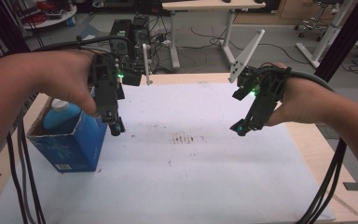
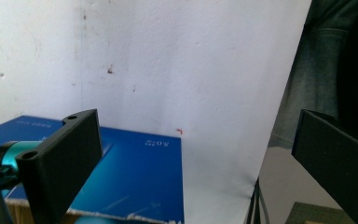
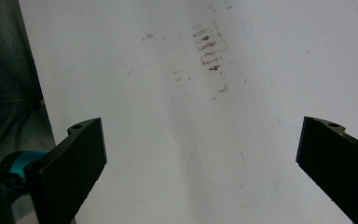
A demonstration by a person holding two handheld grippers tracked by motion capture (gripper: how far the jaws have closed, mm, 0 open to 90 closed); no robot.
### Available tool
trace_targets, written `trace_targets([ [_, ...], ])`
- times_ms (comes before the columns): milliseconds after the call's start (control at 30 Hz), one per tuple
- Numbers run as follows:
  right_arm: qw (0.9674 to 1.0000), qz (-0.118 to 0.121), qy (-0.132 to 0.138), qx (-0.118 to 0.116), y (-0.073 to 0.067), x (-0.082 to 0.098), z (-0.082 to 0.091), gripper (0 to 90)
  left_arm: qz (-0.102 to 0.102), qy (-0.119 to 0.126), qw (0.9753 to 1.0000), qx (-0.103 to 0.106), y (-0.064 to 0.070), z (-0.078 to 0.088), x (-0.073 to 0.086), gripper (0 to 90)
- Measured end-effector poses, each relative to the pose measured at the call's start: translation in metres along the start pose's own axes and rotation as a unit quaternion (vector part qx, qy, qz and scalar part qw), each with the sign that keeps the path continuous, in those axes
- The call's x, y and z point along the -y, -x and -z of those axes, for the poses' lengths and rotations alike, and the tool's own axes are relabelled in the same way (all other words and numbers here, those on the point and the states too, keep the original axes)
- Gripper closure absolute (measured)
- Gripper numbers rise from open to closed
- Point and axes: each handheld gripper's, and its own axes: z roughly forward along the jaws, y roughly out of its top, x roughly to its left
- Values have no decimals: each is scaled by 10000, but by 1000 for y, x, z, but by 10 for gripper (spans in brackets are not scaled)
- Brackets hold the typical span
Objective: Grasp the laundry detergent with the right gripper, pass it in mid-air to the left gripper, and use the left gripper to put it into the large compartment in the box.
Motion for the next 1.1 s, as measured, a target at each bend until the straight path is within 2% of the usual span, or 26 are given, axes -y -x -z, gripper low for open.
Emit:
trace_targets([
  [133, 9995, 75, -309, -22, 0, -6, 3, 6, -88, 36, 9999, 71, 0, -7, -5, 17],
  [233, 9988, 107, -464, -79, 1, -8, 5, 6, -73, 0, 9999, 112, 0, -11, -7, 17],
  [300, 9976, 211, -658, -103, 2, -9, 4, 7, -96, 4, 9999, 144, 0, -13, -7, 17],
  [400, 9951, 205, -958, -147, 3, -11, 3, 6, -121, -13, 9997, 198, -2, -13, -8, 17],
  [467, 9942, 242, -1038, -169, 5, -12, 3, 6, -86, -2, 9997, 246, -4, -14, -8, 17],
  [633, 9930, 337, -1111, -215, 10, -14, 3, 6, -19, -62, 9996, 277, -11, -13, -7, 17],
  [867, 9913, 319, -1255, -230, 15, -8, 0, 6, -15, -84, 9997, 249, -20, -10, -9, 17],
  [1100, 9922, 283, -1193, -219, 16, -4, 4, 6, -13, -67, 9998, 210, -21, -5, -12, 17],
])
